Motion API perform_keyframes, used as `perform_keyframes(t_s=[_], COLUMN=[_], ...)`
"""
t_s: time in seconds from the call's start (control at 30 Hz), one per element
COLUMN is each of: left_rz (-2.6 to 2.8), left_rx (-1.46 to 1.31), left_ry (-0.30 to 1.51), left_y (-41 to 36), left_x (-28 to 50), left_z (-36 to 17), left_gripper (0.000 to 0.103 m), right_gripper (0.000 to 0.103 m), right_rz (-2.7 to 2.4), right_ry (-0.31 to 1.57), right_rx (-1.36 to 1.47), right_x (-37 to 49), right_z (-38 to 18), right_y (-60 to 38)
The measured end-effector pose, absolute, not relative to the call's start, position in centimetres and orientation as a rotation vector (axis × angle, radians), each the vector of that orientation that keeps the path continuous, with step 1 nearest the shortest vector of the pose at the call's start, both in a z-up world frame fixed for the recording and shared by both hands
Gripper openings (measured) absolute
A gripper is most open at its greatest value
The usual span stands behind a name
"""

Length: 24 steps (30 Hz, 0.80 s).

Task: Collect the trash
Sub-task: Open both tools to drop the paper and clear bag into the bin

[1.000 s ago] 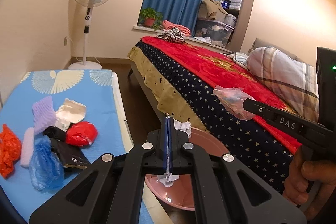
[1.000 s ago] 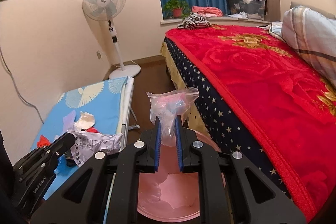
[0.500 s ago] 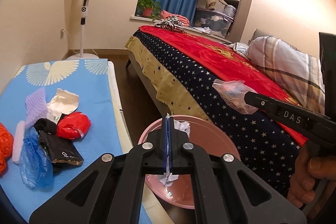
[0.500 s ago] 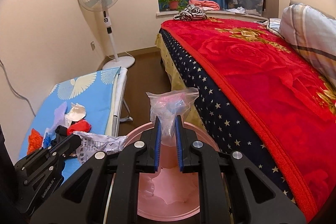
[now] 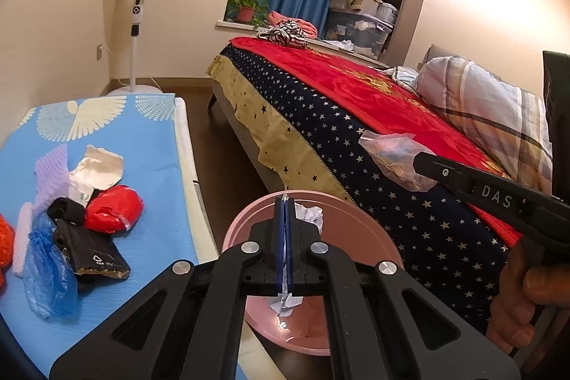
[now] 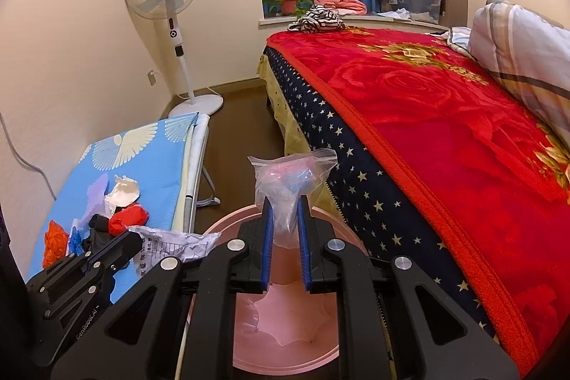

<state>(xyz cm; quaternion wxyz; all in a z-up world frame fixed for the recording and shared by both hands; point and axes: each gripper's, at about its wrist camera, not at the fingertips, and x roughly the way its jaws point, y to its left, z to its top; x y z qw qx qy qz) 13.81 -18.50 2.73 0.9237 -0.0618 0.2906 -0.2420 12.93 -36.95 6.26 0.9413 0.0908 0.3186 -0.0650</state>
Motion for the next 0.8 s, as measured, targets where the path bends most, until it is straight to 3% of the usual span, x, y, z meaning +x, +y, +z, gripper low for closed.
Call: perform_keyframes(t_s=[0.07,0.1,0.13,0.17,0.23,0.8], left_rz=[-0.51,-0.51,-0.501,-0.493,-0.481,-0.395], left_rx=[-0.133,-0.126,-0.12,-0.12,-0.127,-0.12], left_ry=[0.606,0.616,0.616,0.611,0.606,0.522], left_y=[-18.6,-18.7,-18.7,-18.6,-18.1,-12.4], left_x=[13.9,14.0,14.0,13.9,13.8,11.2], left_z=[2.5,2.4,2.3,2.4,2.6,5.2], left_gripper=[0.003,0.014,0.033,0.038,0.039,0.039], right_gripper=[0.02,0.022,0.031,0.039,0.043,0.043], right_rz=[-0.143,-0.149,-0.155,-0.164,-0.173,-0.108], right_ry=[0.647,0.647,0.646,0.644,0.639,0.578], right_rx=[0.186,0.187,0.188,0.19,0.192,0.182], right_x=[12.9,12.8,12.9,12.9,12.8,11.7], right_z=[6.3,6.4,6.4,6.5,6.6,8.4], right_y=[-37.1,-37.2,-37.2,-37.3,-37.4,-35.2])
